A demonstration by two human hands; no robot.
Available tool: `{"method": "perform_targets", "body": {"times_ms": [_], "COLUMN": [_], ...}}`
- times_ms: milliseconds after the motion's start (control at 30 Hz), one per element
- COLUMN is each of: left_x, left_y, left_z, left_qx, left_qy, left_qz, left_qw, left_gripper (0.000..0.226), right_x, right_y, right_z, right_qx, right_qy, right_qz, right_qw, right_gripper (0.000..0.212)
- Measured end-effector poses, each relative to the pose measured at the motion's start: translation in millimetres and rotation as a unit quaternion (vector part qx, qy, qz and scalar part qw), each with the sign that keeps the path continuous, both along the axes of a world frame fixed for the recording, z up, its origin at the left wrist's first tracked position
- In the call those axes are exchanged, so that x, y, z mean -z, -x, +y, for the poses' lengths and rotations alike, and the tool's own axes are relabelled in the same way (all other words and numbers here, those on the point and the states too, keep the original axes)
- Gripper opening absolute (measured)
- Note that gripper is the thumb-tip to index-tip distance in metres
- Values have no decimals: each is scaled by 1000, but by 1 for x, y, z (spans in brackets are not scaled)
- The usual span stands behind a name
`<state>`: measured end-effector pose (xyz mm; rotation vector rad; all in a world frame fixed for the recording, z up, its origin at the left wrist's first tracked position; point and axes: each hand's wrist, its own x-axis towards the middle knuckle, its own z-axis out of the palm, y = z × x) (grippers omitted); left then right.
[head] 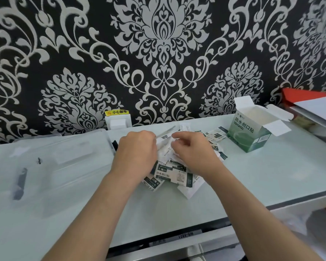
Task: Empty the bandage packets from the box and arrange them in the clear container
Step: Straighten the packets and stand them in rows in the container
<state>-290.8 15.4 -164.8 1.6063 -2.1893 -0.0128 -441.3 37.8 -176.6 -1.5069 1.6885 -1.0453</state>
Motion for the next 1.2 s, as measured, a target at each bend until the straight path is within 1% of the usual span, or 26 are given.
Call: {"method": "perform_targets", "body": {"times_ms": [33, 67, 100, 133, 167, 233, 267, 333, 467, 567, 667, 700, 800, 833, 867, 933, 967, 1067, 1133, 1200], "left_x": [1, 1, 2, 4, 6, 9, 10, 12, 14, 12, 12, 13, 13, 12, 11, 7, 4, 3, 8, 12], "left_y": [3, 7, 11, 15, 18, 21, 21, 20, 16, 15, 16, 16, 20, 21, 21, 22, 22, 23, 27, 32], "left_z": [2, 5, 8, 10, 12, 12, 11, 9, 7, 3, 0, 0, 0, 0, 0, 1, 1, 0, 3, 5], "left_qx": [10, 23, 39, 52, 60, 69, 70, 61, 31, 12, -7, -9, -8, -9, -13, -20, -18, 18, 51, 62], "left_qy": [-5, -6, -4, -1, 2, 1, 2, -8, -29, -7, 14, 17, 20, 28, 42, 88, 115, 176, 185, 175], "left_qz": [-2, -11, -27, -44, -52, -36, -22, -8, -55, -71, -86, -95, -102, -97, -89, -56, -31, 39, 30, 20], "left_qw": [1000, 1000, 999, 998, 997, 997, 997, 998, 998, 997, 996, 995, 995, 995, 995, 994, 993, 983, 981, 982], "left_gripper": [25, 23, 21, 19, 18, 17, 16, 17, 10, 9, 13, 16, 22, 22, 21, 19, 18, 17, 17, 20], "right_x": [-3, -5, -5, -3, 0, 6, 7, 5, -4, -8, -9, -10, -10, -9, -10, -11, -10, -9, -13, -16], "right_y": [-4, -7, -10, -11, -11, -11, -9, -2, 18, 22, 17, 13, 4, 2, -1, -3, -3, -5, -11, -16], "right_z": [1, 1, 0, -1, -3, -5, -6, -7, -5, -2, 1, 2, 0, -2, -2, -3, -4, -7, -5, -5], "right_qx": [3, 8, 15, 23, 36, 79, 102, 142, 192, 197, 180, 171, 148, 146, 147, 156, 161, 142, 110, 88], "right_qy": [-21, -44, -59, -65, -63, -50, -45, -26, 19, 22, 3, -2, -18, -20, -22, -20, -23, -40, -58, -75], "right_qz": [-99, -193, -255, -269, -242, -171, -149, -119, -26, -3, -25, -40, -128, -152, -167, -209, -241, -367, -434, -486], "right_qw": [995, 980, 965, 961, 968, 981, 983, 982, 981, 980, 983, 984, 981, 977, 975, 965, 957, 918, 893, 866], "right_gripper": [19, 23, 29, 35, 38, 34, 32, 32, 34, 25, 22, 22, 43, 43, 38, 19, 15, 20, 18, 22]}}
